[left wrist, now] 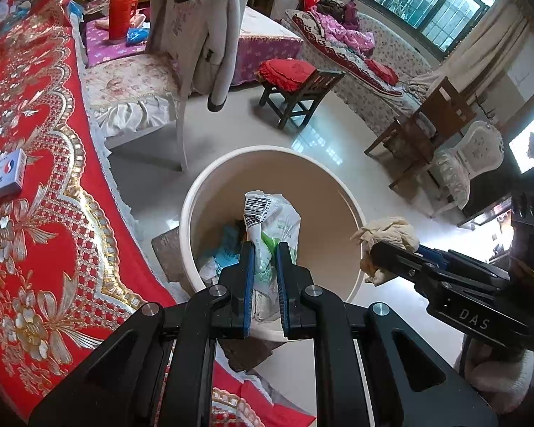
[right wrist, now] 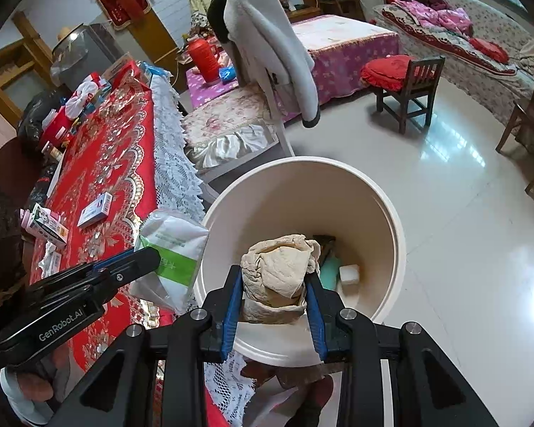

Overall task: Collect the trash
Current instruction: 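Carry the paper and packet over the beige bin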

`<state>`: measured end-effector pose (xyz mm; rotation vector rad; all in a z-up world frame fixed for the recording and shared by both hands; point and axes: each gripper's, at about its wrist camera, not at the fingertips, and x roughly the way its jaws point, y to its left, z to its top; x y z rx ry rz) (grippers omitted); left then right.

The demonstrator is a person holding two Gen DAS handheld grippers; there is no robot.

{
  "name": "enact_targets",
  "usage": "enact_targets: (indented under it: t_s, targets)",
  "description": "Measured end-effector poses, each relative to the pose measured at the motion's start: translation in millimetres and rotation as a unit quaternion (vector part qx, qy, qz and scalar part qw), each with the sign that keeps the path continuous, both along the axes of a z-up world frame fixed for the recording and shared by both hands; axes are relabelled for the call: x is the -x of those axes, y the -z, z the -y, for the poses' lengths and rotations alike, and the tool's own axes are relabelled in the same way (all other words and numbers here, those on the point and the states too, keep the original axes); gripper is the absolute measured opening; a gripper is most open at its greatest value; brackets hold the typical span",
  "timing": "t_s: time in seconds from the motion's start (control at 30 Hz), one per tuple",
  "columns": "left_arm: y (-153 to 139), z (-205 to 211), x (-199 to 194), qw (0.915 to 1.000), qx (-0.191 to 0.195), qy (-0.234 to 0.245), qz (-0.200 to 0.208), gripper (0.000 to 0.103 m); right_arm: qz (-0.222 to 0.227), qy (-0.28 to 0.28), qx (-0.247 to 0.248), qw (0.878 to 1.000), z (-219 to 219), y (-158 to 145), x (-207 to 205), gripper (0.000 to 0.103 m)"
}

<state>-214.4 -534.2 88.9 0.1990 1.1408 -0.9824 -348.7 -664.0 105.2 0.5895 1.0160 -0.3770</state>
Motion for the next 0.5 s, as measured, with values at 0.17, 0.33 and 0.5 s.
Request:
enact_targets:
  t_s: [0.17,0.33,0.5]
  targets:
    - [6.3,1.3,1.2,1.0,-0.004,-0.004,-0.007,0.009,-0.003,0.001,-0.002,1.0,0.4,4.1,3.3,0.032]
    - [10.9,2.9,-1.4,0.9999,-0.007,-0.004,-0.009,0.009,-0.008,0.003,-0.005,1.0,1.6,8.0,4.0,0.032]
    - [14.2,4.6,-0.8,0.9999,-0.009,-0.006,-0.011,0.009,-0.01,0.005,-0.008,1.0,2.5,11.0,6.4,0.032]
